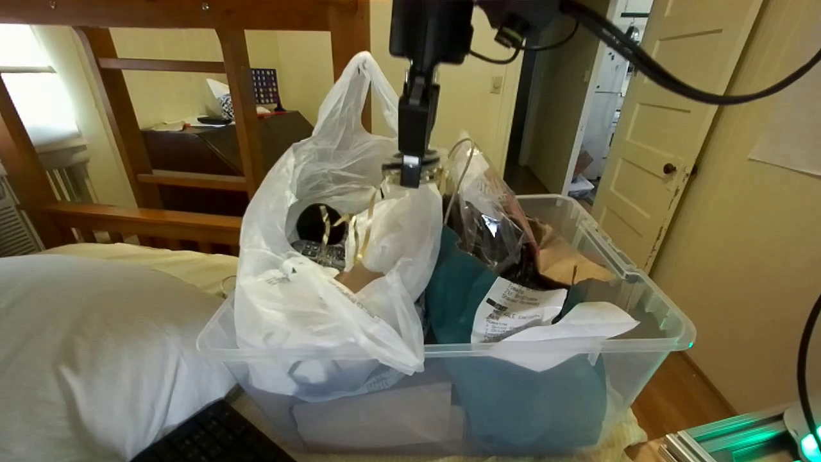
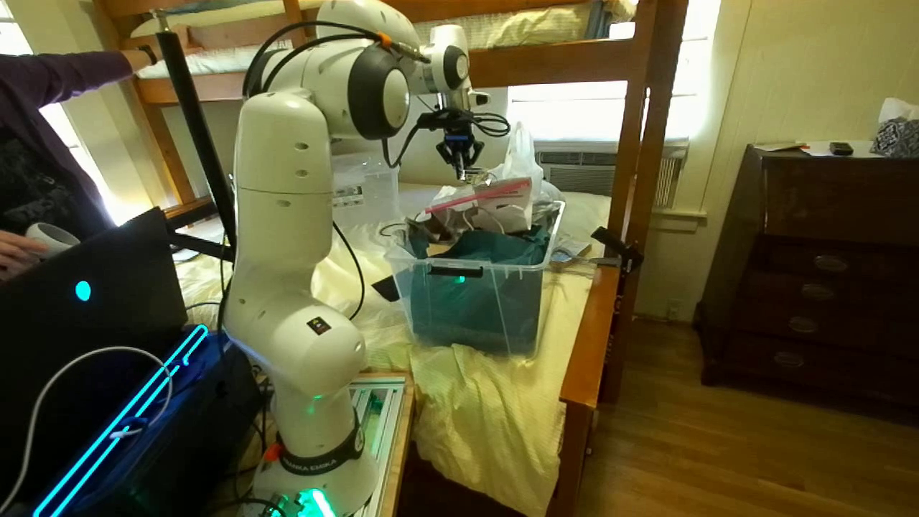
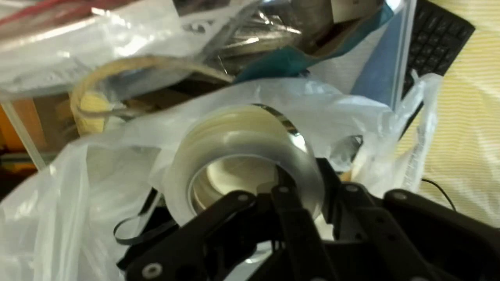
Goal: Remove the circular object with tape from the plastic bag
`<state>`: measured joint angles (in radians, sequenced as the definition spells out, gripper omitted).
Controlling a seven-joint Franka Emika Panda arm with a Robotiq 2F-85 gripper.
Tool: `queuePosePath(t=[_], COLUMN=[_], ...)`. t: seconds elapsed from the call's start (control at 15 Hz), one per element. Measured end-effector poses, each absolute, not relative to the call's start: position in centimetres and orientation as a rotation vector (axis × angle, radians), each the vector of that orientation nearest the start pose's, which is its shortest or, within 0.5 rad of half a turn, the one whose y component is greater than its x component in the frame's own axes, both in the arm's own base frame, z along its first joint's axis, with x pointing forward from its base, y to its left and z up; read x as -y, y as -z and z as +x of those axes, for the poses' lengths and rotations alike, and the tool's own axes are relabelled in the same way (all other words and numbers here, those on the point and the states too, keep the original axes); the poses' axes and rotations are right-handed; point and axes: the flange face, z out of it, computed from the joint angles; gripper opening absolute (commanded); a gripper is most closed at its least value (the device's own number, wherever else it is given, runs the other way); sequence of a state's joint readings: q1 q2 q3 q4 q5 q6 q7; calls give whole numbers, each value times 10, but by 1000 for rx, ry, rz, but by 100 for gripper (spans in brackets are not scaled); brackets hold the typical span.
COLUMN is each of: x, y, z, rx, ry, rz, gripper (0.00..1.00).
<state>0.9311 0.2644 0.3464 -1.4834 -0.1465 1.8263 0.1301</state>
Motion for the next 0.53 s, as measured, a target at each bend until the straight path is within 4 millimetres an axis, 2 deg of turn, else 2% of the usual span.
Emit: queuePosePath(t=[0.27, 0.33, 0.4, 0.53], x=[-594, -592, -591, -591], y=[-490, -483, -477, -473], z=[240, 243, 245, 245], rx=[1607, 1590, 1571, 1548], ry=[105, 110, 121, 146], rz=[-2746, -2765, -2777, -2774], gripper=[5, 44, 45, 58])
